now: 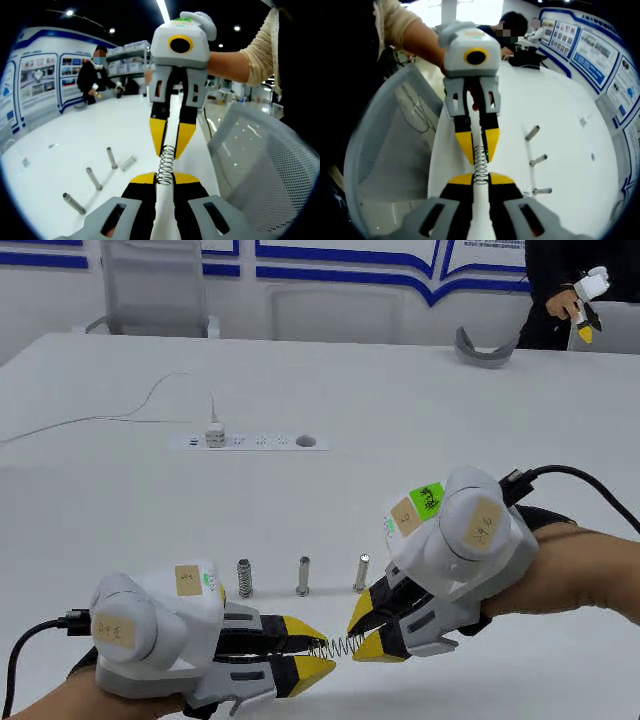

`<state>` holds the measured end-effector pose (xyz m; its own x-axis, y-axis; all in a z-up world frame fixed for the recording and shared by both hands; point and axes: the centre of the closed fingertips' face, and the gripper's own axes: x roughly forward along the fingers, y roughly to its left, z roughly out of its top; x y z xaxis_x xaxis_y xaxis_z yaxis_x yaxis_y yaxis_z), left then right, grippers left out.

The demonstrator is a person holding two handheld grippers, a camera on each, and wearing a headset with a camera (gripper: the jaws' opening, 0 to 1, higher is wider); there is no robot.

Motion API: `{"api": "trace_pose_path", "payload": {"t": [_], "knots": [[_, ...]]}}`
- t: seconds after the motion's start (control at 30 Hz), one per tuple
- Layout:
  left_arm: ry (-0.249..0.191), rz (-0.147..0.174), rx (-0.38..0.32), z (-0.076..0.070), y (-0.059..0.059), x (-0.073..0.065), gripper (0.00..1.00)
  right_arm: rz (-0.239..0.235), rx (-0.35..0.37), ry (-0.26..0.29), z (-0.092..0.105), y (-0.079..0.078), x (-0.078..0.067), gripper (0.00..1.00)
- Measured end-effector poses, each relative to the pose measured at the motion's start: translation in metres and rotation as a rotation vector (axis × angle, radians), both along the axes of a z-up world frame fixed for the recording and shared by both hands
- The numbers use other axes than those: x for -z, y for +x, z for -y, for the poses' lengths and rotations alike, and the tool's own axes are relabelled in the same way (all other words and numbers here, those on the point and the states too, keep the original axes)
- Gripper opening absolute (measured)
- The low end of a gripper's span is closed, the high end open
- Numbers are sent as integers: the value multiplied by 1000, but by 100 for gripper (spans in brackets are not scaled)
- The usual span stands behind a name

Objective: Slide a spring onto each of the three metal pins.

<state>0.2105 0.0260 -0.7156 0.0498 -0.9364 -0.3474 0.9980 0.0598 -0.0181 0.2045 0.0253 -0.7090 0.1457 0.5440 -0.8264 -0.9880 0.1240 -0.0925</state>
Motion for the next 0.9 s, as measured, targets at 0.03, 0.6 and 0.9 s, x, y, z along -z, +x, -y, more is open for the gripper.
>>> {"api": "trace_pose_path", "payload": {"t": [0.03,0.6,0.9], "knots": [[-3,-2,5,0,0,0,12,-2,8,3,0,-1,-2,12],[-40,14,46,9,-11,-5,11,8,110,105,-10,-9,-32,12],[-46,17,47,8,-17,-7,11,42,158,183,-27,-10,-41,11]]}}
